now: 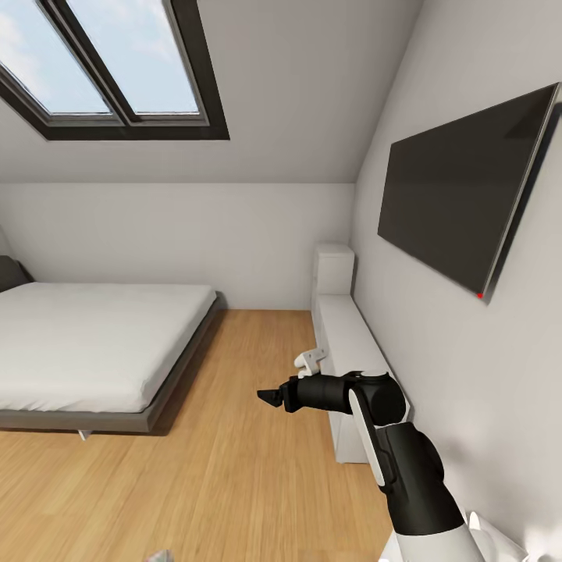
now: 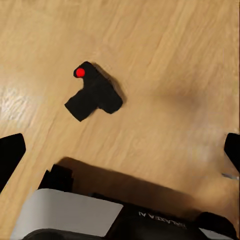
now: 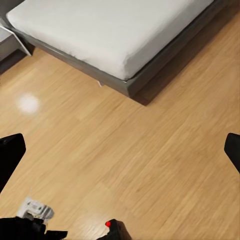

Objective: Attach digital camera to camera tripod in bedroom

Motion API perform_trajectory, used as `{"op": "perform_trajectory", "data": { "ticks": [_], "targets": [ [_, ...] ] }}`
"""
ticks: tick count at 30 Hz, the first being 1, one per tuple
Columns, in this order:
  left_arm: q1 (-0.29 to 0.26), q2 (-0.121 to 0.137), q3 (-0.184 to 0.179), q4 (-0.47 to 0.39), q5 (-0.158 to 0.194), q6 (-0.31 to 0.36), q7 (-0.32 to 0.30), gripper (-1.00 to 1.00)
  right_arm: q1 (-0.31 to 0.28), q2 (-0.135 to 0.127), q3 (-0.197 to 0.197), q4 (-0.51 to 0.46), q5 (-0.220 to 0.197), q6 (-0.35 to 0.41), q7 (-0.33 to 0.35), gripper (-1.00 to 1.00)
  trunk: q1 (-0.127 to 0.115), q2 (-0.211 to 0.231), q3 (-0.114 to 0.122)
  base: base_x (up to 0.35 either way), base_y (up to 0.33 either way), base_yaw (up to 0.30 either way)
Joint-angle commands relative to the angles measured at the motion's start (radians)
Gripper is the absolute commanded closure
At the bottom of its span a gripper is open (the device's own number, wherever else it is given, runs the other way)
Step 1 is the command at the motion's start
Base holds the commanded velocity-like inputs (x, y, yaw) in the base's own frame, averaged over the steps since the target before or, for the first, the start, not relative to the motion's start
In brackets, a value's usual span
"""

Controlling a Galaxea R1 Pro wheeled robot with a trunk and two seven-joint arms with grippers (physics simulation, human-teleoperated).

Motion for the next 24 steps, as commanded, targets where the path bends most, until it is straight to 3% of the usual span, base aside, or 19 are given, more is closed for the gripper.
{"op": "perform_trajectory", "data": {
  "ticks": [1, 5, 12, 17, 21, 24],
  "targets": [
    [-0.068, 0.002, 0.0, -0.063, 0.01, 0.133, 0.036, -1.0, -0.001, 0.001, 0.0, -0.001, 0.01, 0.003, 0.009, -1.0, 0.0, -0.001, -0.001, 0.0, 0.0, 0.0],
    [-0.215, 0.001, 0.001, -0.136, 0.014, 0.283, 0.067, -1.0, -0.001, 0.001, -0.001, 0.0, 0.01, 0.003, 0.009, -1.0, 0.0, -0.001, -0.001, 0.0, 0.0, 0.0],
    [-0.433, -0.031, 0.005, -0.17, 0.021, 0.371, 0.082, -1.0, -0.001, 0.001, -0.002, 0.0, 0.013, 0.003, 0.009, -1.0, 0.0, -0.001, -0.001, 0.0, 0.0, 0.0],
    [-0.499, -0.064, 0.01, -0.173, 0.023, 0.377, 0.084, -1.0, -0.001, -0.008, -0.003, 0.0, 0.008, 0.003, 0.011, -1.0, 0.0, -0.001, -0.001, 0.0, 0.0, 0.0],
    [-0.52, -0.101, 0.007, -0.167, 0.023, 0.352, 0.086, -1.0, -0.001, -0.021, -0.003, -0.001, 0.005, 0.003, 0.011, -1.0, 0.0, -0.001, -0.001, 0.0, 0.0, 0.0],
    [-0.526, -0.135, 0.004, -0.218, 0.02, 0.347, 0.091, -1.0, -0.001, -0.024, -0.002, 0.0, 0.004, 0.003, 0.008, -1.0, 0.0, -0.001, -0.001, 0.0, 0.0, 0.0]
  ]
}}
